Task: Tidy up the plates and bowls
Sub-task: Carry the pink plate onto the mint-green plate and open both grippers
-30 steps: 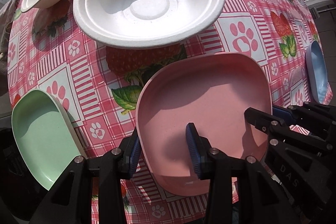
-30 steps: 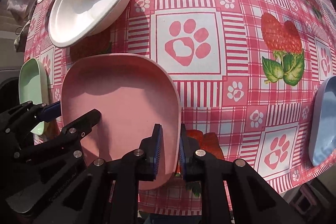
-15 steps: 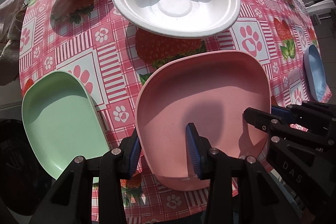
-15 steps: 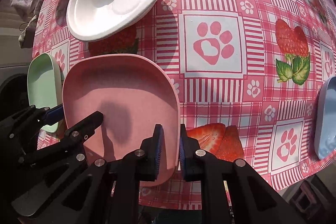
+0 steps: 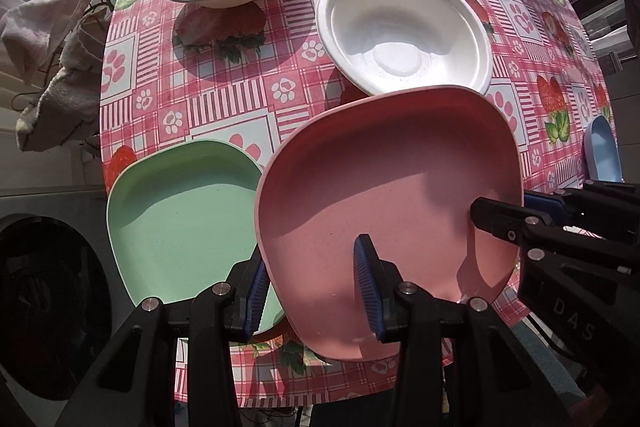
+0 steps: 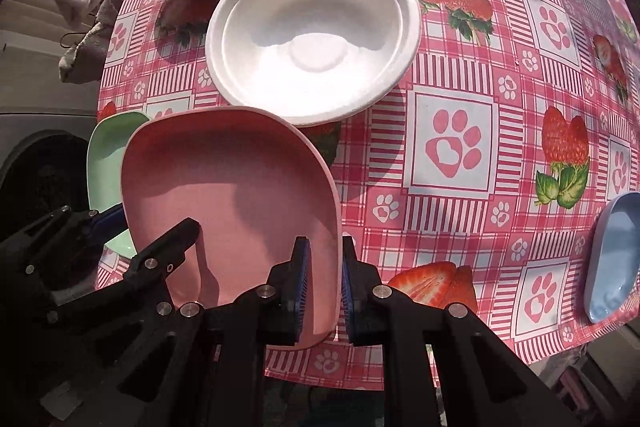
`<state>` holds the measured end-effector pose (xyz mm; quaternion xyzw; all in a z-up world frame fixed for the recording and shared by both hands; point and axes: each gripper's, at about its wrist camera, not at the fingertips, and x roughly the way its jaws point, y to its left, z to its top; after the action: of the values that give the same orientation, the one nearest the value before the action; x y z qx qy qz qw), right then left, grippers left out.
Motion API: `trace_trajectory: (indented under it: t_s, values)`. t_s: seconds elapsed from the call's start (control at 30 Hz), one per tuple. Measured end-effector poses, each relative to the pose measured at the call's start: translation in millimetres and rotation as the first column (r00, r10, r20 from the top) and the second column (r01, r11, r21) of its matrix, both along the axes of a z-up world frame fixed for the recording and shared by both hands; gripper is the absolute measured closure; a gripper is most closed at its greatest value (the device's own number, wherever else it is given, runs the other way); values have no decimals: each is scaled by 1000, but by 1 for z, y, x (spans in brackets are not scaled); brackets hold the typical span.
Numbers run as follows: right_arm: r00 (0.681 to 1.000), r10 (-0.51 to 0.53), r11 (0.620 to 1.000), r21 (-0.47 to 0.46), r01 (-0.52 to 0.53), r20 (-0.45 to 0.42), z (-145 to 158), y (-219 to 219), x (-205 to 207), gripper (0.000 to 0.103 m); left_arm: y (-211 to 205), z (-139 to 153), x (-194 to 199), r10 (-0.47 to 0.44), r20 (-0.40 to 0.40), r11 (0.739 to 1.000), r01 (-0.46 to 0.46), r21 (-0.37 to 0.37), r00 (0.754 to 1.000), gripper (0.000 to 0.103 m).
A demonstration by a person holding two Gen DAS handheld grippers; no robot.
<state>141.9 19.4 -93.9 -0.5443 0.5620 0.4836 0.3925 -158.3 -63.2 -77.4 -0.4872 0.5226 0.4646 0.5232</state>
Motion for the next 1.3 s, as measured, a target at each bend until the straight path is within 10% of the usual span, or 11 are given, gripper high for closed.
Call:
trace_trajectory:
  t_s: [0.37,1.0,1.3]
  values:
    - [993,94,996,5,-93,-67,10,25,-74,85,8,35,-37,118,-51,992,-116,43,992,59]
    - [974,180,980,-57,-189,-135,-26,32,-159,85,21,5,-49,201,-124,979,-196,51,972,59]
    - [967,194,976,-67,-207,-164,-31,31,-178,85,20,-3,-51,238,-86,970,-232,70,967,39]
